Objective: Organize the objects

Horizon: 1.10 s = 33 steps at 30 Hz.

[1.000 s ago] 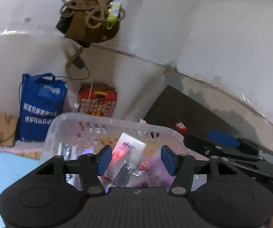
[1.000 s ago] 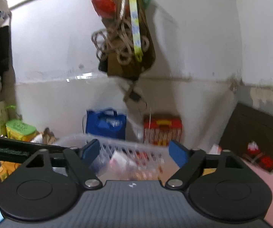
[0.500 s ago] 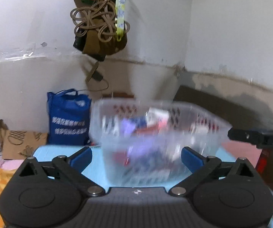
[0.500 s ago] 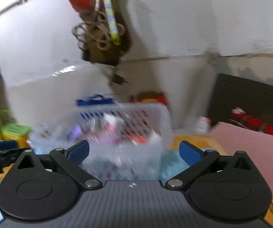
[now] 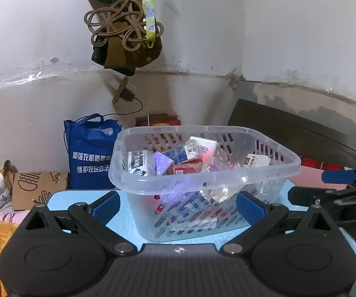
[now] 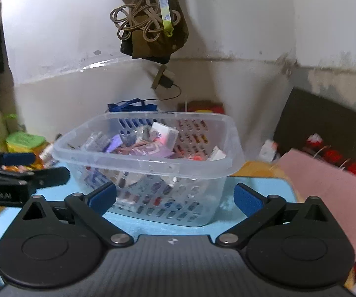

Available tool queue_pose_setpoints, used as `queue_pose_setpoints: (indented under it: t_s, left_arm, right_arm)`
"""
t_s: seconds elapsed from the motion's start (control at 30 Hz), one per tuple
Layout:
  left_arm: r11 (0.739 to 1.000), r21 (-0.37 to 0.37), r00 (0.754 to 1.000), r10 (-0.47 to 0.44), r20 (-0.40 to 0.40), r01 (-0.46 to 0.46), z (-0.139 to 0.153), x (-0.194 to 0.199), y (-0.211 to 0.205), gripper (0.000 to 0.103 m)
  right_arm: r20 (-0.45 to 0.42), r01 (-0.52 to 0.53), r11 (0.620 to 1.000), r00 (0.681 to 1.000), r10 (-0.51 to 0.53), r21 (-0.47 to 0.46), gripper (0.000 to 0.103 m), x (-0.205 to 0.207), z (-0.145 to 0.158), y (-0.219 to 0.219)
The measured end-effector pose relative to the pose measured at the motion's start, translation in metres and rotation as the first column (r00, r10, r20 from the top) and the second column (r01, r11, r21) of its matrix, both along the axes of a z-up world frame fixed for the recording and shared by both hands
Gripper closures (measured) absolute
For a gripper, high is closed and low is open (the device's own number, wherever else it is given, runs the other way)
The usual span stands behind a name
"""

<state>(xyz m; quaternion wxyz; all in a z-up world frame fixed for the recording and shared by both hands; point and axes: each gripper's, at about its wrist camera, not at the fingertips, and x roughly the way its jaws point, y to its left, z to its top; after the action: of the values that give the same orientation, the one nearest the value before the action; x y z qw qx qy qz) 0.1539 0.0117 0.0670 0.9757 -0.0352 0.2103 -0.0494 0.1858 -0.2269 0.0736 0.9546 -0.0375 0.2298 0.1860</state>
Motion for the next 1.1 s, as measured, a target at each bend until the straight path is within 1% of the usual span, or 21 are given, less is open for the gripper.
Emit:
queue_pose_setpoints:
  t_s: [0.13, 0.27, 0.4, 0.57, 0.73, 1.1]
  left_arm:
    - [1.0, 0.002, 1.0, 0.002, 0.0, -0.002, 0.009, 0.003, 0.003, 0.002]
    - [1.0, 0.008, 1.0, -0.005, -0.026, 0.005, 0.016, 0.011, 0.005, 0.002]
    - [1.0, 0.02, 1.0, 0.003, -0.027, -0.002, 0.021, 0.01, 0.003, 0.002]
    - [1.0, 0.008, 1.0, 0.005, -0.03, -0.004, 0.018, 0.0, 0.007, 0.002]
    - [1.0, -0.001, 0.999, 0.024, -0.027, -0.024, 0.023, 0.001, 0.01, 0.002]
    - [1.0, -0.006, 0.999, 0.014, -0.046, -0.014, 0.021, 0.006, 0.002, 0.002]
  right_arm:
    - [-0.009, 0.026, 0.999, 1.0, -0.026, 0.038, 0.0, 0.007, 0.008, -0.006]
    - [0.004, 0.052, 0.998, 0.999, -0.053, 0.038, 0.0, 0.011, 0.019, -0.008]
    - [0.009, 0.059, 0.997, 0.998, -0.059, 0.042, 0.0, 0.01, 0.022, -0.007]
    - [0.057, 0.073, 0.996, 0.996, -0.075, 0.041, 0.0, 0.0, 0.019, -0.011]
    - [0.031, 0.056, 0.997, 0.998, -0.058, 0.062, 0.0, 0.002, 0.017, -0.015]
    - [0.015, 0.069, 0.995, 0.997, -0.071, 0.074, 0.0, 0.008, 0.015, -0.023]
